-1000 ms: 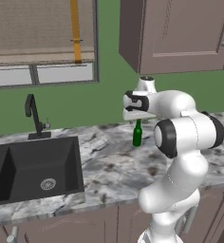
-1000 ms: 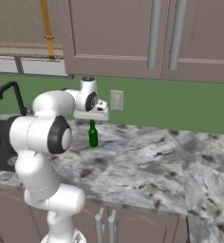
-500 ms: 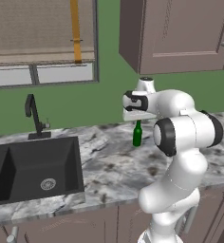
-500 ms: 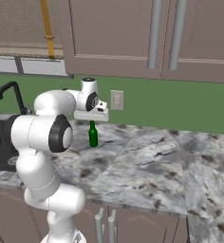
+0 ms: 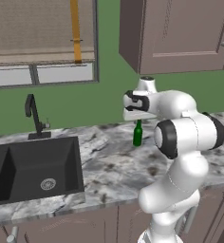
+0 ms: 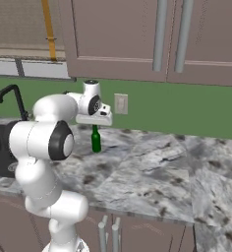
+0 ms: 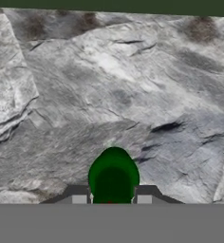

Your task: Move the drinks to the dining counter.

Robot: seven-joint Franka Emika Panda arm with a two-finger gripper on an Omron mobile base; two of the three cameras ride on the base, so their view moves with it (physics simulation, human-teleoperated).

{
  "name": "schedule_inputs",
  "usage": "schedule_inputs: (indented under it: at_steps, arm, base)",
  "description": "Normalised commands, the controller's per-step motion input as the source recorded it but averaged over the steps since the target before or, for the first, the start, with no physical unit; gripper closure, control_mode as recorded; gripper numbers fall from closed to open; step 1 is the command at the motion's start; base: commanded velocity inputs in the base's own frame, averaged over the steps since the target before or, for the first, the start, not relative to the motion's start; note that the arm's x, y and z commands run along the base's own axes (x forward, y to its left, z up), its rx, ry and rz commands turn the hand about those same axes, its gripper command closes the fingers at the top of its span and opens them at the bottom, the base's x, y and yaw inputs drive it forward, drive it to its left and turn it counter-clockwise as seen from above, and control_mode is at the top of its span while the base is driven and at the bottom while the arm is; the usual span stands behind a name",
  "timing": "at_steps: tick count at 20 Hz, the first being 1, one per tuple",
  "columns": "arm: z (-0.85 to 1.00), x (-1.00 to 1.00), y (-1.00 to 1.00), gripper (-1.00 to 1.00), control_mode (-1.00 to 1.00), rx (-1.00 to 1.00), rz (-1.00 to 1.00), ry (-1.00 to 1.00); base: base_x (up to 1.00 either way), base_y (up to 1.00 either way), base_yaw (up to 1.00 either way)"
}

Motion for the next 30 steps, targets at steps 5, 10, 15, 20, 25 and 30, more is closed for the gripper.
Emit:
schedule_inputs:
  at_steps: [5,10,15,20,25,30]
  arm:
    - [0.28,-0.33,0.00,1.00,-1.00,0.00,0.00,-0.09]
    - [0.12,-0.42,0.00,1.00,-1.00,0.00,0.00,-0.03]
    - [0.01,-0.56,0.00,1.00,-1.00,0.00,0.00,0.00]
    - [0.30,-0.48,0.00,1.00,-1.00,0.00,0.00,0.00]
    - [0.49,-0.21,0.00,1.00,-1.00,-0.02,0.00,0.00]
    - [0.43,-0.36,0.00,1.00,-1.00,0.00,0.00,0.00]
  base:
    - [0.00,0.00,0.00]
    - [0.00,0.00,0.00]
    - [0.00,0.00,0.00]
    - [0.00,0.00,0.00]
    - [0.00,0.00,0.00]
    - [0.00,0.00,0.00]
